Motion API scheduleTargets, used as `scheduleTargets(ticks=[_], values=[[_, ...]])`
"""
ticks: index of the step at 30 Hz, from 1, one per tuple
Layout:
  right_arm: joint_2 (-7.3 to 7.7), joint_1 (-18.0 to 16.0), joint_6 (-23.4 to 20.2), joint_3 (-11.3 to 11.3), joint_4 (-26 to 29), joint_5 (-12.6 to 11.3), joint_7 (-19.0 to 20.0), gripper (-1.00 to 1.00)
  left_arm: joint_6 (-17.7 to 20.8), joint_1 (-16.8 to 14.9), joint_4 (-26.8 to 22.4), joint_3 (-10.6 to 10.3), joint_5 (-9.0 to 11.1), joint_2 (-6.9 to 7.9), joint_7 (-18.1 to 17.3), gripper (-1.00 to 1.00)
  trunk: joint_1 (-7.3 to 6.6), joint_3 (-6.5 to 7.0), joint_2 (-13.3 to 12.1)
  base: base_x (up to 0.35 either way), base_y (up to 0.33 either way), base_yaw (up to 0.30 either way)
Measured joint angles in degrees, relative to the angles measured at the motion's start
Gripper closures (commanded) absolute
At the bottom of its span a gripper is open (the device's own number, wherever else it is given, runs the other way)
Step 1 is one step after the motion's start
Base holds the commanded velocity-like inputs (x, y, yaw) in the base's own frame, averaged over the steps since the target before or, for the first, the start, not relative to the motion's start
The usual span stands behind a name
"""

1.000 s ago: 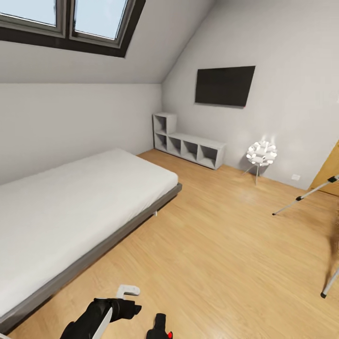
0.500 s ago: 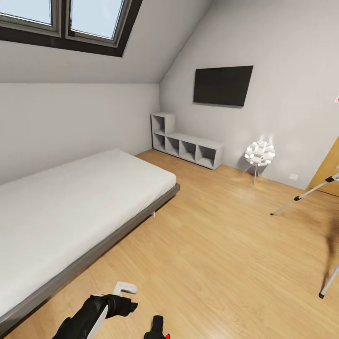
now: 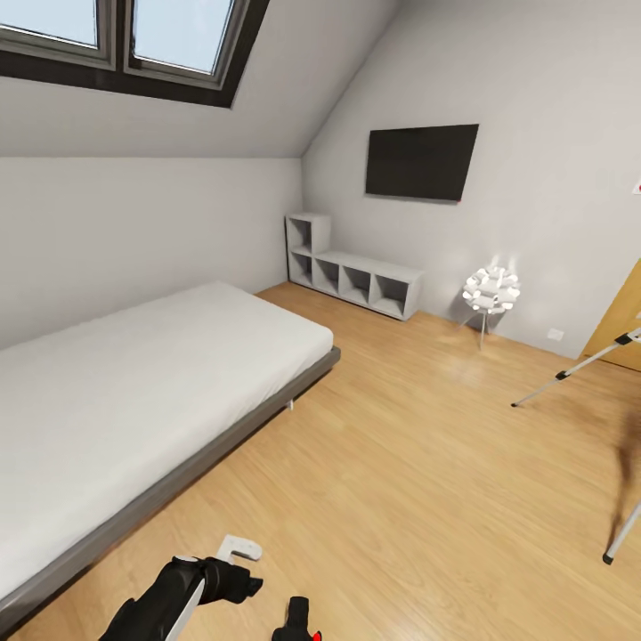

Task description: Attach the digital camera to the camera tripod in the bedroom.

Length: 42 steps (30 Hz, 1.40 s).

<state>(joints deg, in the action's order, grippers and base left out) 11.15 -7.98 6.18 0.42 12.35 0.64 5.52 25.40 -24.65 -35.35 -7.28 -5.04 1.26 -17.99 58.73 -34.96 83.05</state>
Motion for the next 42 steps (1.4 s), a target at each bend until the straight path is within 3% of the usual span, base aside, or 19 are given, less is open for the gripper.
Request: scheduleTargets(ticks=[11, 20, 26, 27, 28, 42], values=[[0.00, 0.00, 0.00, 0.00, 0.00, 0.00, 0.00, -1.00, 0.00, 0.00, 0.00, 0.00, -0.01, 0.00, -0.01, -1.00, 0.00, 0.00, 0.00, 0.000, 0.000, 0.000], [0.59, -1.16, 0.86, -0.03, -1.82, -0.55, -0.67, -1.00, -1.48, 1.78, -0.26, 2.86, 2.45, 1.60, 2.78, -1.00, 0.00, 0.00, 0.00, 0.000, 0.000, 0.000], [0.55, -1.33, 0.90, 0.10, -2.03, -0.60, -0.75, -1.00, -0.96, 1.55, -1.25, 3.15, 4.18, 1.85, 4.64, -1.00, 0.00, 0.00, 0.00, 0.000, 0.000, 0.000], [0.56, -1.34, 0.91, 0.11, -2.04, -0.59, -0.75, -1.00, -0.94, 1.53, -1.34, 3.26, 9.04, 1.87, 7.31, -1.00, 0.00, 0.00, 0.00, 0.000, 0.000, 0.000], [0.57, -1.35, 0.91, 0.12, -2.05, -0.58, -0.75, -1.00, -0.80, 1.50, -1.40, 3.28, 9.23, 1.88, 7.48, -1.00, 0.00, 0.00, 0.00, 0.000, 0.000, 0.000], [0.69, -1.39, 0.92, 0.15, -2.10, -0.58, -0.74, -1.00, 8.09, -0.65, -1.65, 3.28, 9.16, 2.05, 8.20, -1.00, 0.00, 0.00, 0.00, 0.000, 0.000, 0.000]])
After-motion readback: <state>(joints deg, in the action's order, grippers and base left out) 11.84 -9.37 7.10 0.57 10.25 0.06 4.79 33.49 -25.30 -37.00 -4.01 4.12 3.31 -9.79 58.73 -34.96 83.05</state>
